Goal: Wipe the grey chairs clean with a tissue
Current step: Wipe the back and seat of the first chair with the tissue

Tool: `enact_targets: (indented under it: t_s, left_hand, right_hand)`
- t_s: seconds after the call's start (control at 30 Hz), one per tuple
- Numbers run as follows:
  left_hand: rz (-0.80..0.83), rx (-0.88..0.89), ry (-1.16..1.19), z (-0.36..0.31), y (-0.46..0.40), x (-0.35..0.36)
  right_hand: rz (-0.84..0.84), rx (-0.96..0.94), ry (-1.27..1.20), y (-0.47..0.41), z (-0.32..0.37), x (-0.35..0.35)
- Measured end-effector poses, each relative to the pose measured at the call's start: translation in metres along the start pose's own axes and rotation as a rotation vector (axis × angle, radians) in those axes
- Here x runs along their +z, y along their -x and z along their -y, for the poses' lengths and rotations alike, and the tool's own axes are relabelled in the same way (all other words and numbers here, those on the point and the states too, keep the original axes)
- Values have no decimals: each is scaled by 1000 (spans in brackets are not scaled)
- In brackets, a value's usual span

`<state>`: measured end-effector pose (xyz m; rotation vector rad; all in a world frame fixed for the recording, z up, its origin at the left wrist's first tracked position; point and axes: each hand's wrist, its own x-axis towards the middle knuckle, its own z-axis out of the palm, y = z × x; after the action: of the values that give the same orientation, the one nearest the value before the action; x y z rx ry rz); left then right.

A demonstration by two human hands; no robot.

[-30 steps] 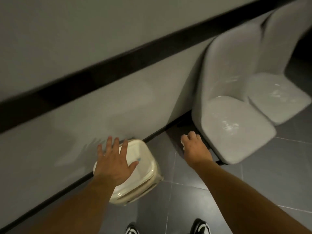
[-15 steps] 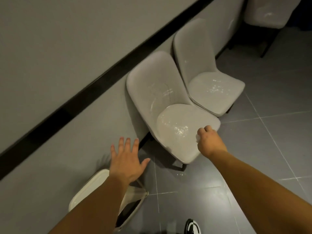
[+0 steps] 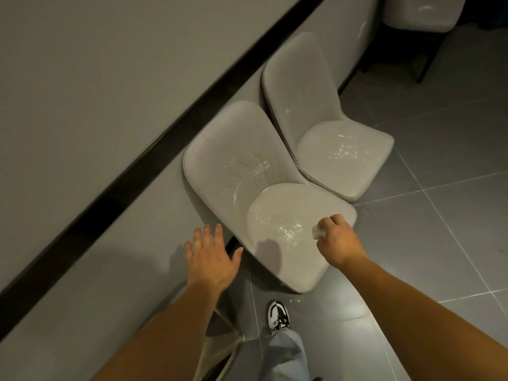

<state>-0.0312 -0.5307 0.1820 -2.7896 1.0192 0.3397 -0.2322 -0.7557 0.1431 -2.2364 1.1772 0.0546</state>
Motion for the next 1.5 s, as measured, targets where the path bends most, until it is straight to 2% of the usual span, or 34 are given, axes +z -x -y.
enact_targets:
  t_s: [0.17,0.3,0.4,0.57,0.87,0.97,1.17,1.3,1.4,1.5]
  left_hand:
    - [-100,70,-39,9,-86,-18]
    - [-209,237,-144,16,-128,-17]
    - [-178,260,-160,6,-156,-4]
    - [-199,268,-80,-15,-164,57]
    - [-100,284,22,-59,-187,219]
    - [-26,224,53,-75,-204,267]
    - [60,114,99,-90,-227,345]
    - [-13,133,71,-93,-238,372]
    - [-58,54,133,-103,-244,380]
    - [-68,-15,146,-109,-245,383]
  right_hand:
    - [-25,-18,-80,-76,34,20]
    - [11,-59,-98,-109,55,48]
    - [15,-98,-65,-140,52,56]
    - [12,-109,-7,-199,26,78]
    - [-81,-317,167,-340,-12,152]
    - [-93,-366,209,-379,-15,185]
    - [-2,-312,181,-412,-17,266]
    - [-21,-372,346,-399,-24,319]
    - [-109,-352,302,-405,-23,330]
    - [-89,-355,193,-404,-10,338]
